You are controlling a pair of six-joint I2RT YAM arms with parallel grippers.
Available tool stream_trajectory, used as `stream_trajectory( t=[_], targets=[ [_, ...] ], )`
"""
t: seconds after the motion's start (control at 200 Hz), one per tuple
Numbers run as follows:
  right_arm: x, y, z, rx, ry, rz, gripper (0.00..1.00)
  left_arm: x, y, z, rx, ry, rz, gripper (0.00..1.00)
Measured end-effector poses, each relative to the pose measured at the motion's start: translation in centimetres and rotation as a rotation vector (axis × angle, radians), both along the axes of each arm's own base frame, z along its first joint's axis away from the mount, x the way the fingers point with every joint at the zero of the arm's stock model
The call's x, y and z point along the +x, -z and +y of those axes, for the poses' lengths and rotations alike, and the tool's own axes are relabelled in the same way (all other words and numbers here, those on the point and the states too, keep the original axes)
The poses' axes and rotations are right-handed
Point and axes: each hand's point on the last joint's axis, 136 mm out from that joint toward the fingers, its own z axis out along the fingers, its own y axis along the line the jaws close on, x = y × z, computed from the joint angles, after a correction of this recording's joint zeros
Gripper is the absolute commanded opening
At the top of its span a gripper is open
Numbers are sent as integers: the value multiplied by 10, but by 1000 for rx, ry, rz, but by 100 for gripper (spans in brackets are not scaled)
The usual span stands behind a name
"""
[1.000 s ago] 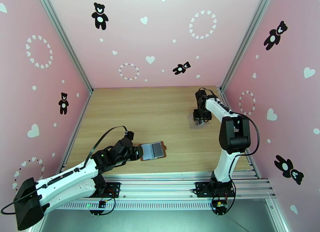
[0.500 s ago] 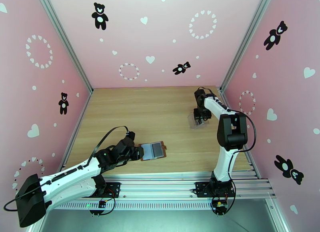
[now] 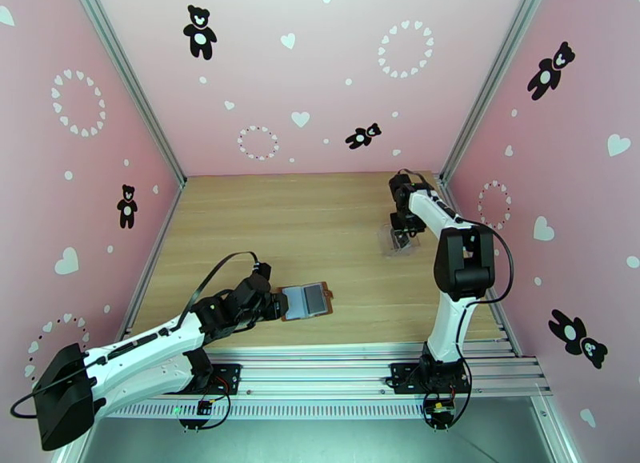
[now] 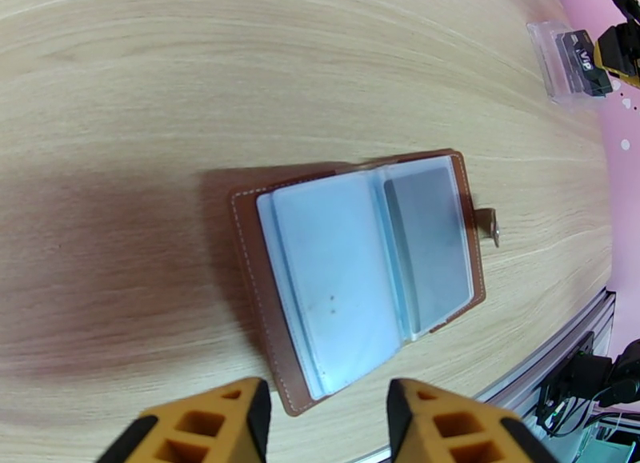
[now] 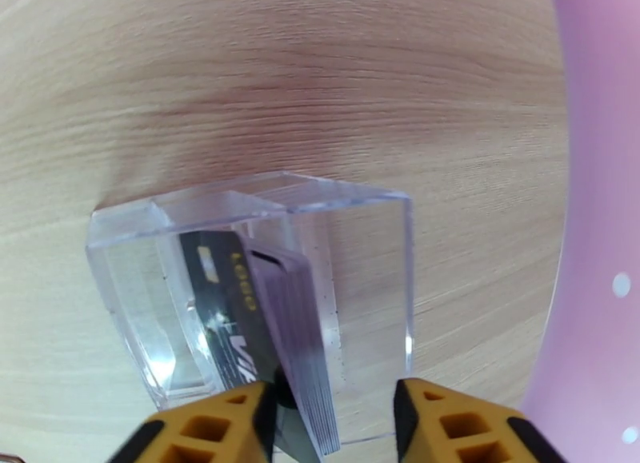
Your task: Put the credit cards into the card holder
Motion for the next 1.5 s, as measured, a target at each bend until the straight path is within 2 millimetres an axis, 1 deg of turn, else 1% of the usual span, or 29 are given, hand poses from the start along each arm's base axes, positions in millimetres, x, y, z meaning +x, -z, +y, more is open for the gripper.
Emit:
stream_trajectory(
  t=[0.095,0.2,0.455,0.525,0.611,1.136,1.496],
  targets=[
    [0,0,1,9,1,-1,23,0,0,0,-2,0,-1,44],
    [0,0,1,10,1,0,18,1,-1,-1,-3,0,-3,44],
    [-1,0,1,9,1,4,8,1,-1,-1,-5,0,-4,44],
    [-1,1,1,9,2,5,1,1,-1,-1,-5,0,-4,45],
    [-2,1,1,8,1,7,0,1,-1,-1,-5,0,-4,45],
    [-5,0,4,-9,-11,21,0,1,-1,-1,-5,0,-4,45],
    [-6,-9,7,0,-16,0,0,1,-1,-1,-5,0,-4,45]
  ],
)
